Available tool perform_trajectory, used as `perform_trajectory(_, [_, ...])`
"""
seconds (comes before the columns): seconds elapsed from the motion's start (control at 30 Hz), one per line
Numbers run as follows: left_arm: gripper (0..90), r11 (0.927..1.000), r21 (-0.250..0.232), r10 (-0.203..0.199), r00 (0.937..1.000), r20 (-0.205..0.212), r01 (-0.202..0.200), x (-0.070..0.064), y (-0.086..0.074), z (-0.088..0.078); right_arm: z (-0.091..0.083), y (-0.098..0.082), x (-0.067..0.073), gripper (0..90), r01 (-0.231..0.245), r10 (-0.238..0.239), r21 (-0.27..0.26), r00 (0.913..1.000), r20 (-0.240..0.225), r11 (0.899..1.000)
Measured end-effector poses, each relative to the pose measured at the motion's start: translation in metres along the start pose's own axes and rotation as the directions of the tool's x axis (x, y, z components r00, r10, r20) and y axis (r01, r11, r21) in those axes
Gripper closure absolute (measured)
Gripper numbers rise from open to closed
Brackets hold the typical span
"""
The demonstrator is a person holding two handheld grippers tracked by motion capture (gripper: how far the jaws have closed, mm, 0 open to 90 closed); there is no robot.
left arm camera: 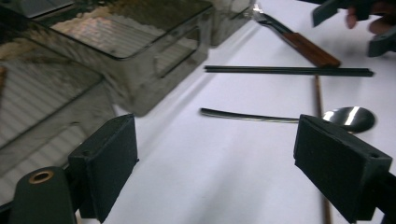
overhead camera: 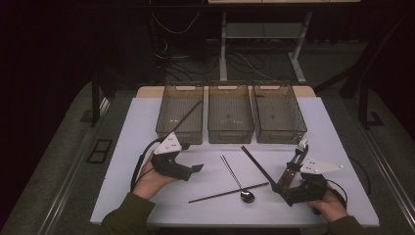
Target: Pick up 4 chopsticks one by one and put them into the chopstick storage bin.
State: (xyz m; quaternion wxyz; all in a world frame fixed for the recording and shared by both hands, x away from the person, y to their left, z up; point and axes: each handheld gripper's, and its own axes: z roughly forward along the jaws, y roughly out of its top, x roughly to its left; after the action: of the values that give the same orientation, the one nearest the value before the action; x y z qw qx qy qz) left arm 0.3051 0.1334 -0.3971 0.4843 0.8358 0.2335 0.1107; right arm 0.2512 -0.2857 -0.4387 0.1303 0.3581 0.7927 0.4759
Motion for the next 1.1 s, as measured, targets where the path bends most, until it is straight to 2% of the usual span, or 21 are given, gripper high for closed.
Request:
perform_trajectory(0.2, [13.1,0.9998,0.011,0.018,0.9991,0.038,-0.018,-0.016,-0.005,0.008,0.000,0.000,0.001,0.9,0.005,-0.005,0.002,1.0000,0.002,1.000])
perform_trajectory(0.37, [14.2,0.9976,0.053,0.039,0.9964,0.075,-0.043,-0.031,-0.014,0.018,0.001,0.000,0.001,0.9,0.000,0.000,0.004,1.0000,-0.001,1.000])
perform_trajectory(0.5, [15.6,0.9979,0.054,0.030,0.9938,0.107,-0.036,-0.038,-0.016,0.025,0.000,0.000,0.001,0.9,-0.001,0.001,0.005,1.0000,-0.002,1.000])
perform_trajectory(0.53, [15.9,0.9971,0.058,0.044,0.9931,0.109,-0.050,-0.038,-0.016,0.026,0.000,0.000,0.001,0.9,-0.003,0.003,0.005,1.0000,-0.003,1.000])
perform_trajectory(0.63, [20.1,0.9979,0.051,0.033,0.9910,0.130,-0.040,-0.040,-0.017,0.029,0.000,0.000,0.001,0.9,0.000,0.000,0.005,1.0000,-0.003,1.000])
perform_trajectory(0.87, [36.3,0.9954,0.082,0.034,0.9823,0.184,-0.050,-0.041,-0.021,0.034,0.001,0.000,0.001,0.8,-0.001,0.001,0.005,1.0000,-0.003,1.000])
perform_trajectory(1.0, [47.5,0.9909,0.120,0.035,0.9761,0.215,-0.062,-0.042,-0.022,0.040,0.001,0.000,0.001,0.9,-0.001,0.001,0.006,1.0000,0.000,1.000])
perform_trajectory(1.1, [54.3,0.9881,0.138,0.035,0.9739,0.224,-0.067,-0.045,-0.024,0.046,0.001,0.000,0.001,0.9,0.001,-0.001,0.006,1.0000,-0.002,1.000])
